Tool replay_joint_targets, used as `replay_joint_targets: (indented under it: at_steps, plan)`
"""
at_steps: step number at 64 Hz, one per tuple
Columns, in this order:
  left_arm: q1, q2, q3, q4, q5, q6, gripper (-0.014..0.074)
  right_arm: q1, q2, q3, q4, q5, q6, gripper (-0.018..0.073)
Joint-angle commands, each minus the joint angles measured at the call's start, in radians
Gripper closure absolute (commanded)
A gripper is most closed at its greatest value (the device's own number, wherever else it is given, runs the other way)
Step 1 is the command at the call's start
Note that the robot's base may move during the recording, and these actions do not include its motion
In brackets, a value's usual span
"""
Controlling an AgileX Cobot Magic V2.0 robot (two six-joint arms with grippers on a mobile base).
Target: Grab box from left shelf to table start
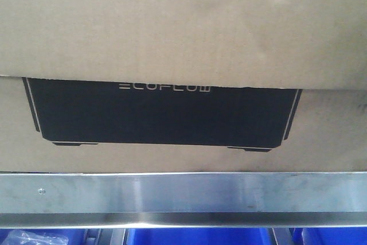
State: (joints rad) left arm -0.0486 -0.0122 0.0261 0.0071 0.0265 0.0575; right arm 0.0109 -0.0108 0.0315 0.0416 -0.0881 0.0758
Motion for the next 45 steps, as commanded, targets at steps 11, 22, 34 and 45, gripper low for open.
replay_joint_targets:
  at_steps: [11, 22, 34, 45]
  plan:
    - [-0.005, -0.009, 0.03, 0.0, -0.083, -0.001, 0.0611, -0.003, -0.003, -0.004, -0.006, -0.082, -0.006, 0.0534]
    - [-0.005, -0.009, 0.03, 0.0, -0.083, -0.001, 0.0611, -0.003, -0.003, -0.004, -0.006, -0.082, -0.006, 0.0534]
    - [-0.005, -0.009, 0.03, 0.0, -0.083, -0.001, 0.0611, -0.003, -0.003, -0.004, -0.006, -0.082, -0.006, 0.0534]
    - [-0.005, -0.009, 0.03, -0.007, -0.102, -0.003, 0.0611, -0.003, -0.003, -0.004, -0.006, -0.082, -0.006, 0.0534]
